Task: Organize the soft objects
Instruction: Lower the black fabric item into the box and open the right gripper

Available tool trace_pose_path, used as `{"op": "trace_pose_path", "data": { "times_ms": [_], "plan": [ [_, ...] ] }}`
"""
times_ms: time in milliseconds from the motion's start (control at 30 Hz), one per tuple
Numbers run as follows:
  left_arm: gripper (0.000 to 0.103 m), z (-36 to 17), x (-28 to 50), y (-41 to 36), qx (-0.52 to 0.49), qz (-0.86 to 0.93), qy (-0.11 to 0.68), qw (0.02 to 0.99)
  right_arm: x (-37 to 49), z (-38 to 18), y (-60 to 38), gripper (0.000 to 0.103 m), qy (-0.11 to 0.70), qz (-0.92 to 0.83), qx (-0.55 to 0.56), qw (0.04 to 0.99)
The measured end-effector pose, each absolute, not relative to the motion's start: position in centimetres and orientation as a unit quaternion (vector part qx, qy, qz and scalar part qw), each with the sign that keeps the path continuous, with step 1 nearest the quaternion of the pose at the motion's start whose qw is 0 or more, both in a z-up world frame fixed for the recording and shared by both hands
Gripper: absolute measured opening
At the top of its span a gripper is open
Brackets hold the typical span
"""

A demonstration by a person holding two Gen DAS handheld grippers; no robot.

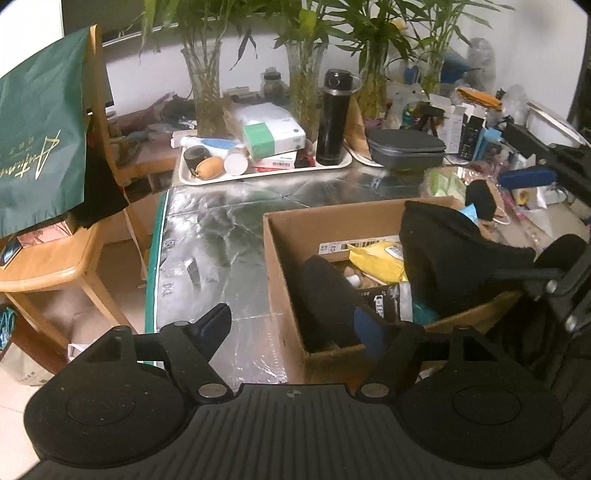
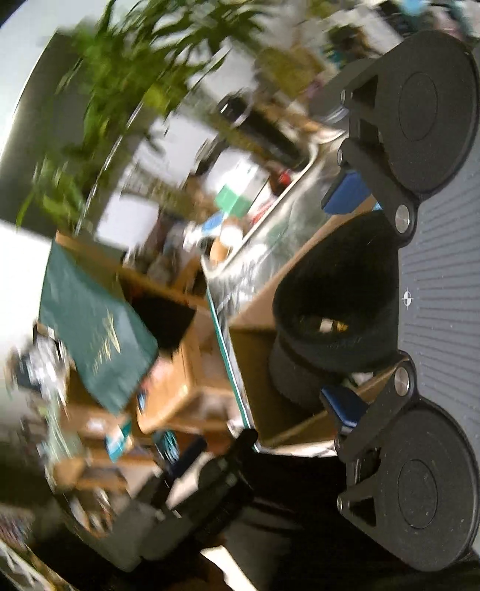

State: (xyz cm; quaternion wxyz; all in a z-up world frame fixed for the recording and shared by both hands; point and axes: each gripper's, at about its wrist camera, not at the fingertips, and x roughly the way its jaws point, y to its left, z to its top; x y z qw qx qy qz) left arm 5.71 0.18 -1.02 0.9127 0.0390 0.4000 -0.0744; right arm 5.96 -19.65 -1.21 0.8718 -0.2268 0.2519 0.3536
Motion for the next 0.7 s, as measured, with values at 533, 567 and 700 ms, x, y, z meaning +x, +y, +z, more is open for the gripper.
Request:
{"op": "trace_pose_path", "data": {
  "times_ms": [533, 567, 700],
  "plan": [
    [0.103, -2.5, 3.0, -1.0, 0.015, -0.073, 0.410, 0.909, 3.5, -4.3, -23.8, 0.103, 0.366, 0.235, -0.099, 0.895],
    [0.103, -2.6, 2.8, -1.0, 0.012, -0.073, 0.409, 0.909, 3.4, -4.6, -23.8, 0.103, 0.373, 0.229, -0.095, 0.894],
    [0.103, -3.0, 2.3, -1.4, 0.006, -0.068, 0.410, 0.910, 3.0, -5.7, -23.8, 0.103, 0.394, 0.205, -0.085, 0.892]
  ]
}}
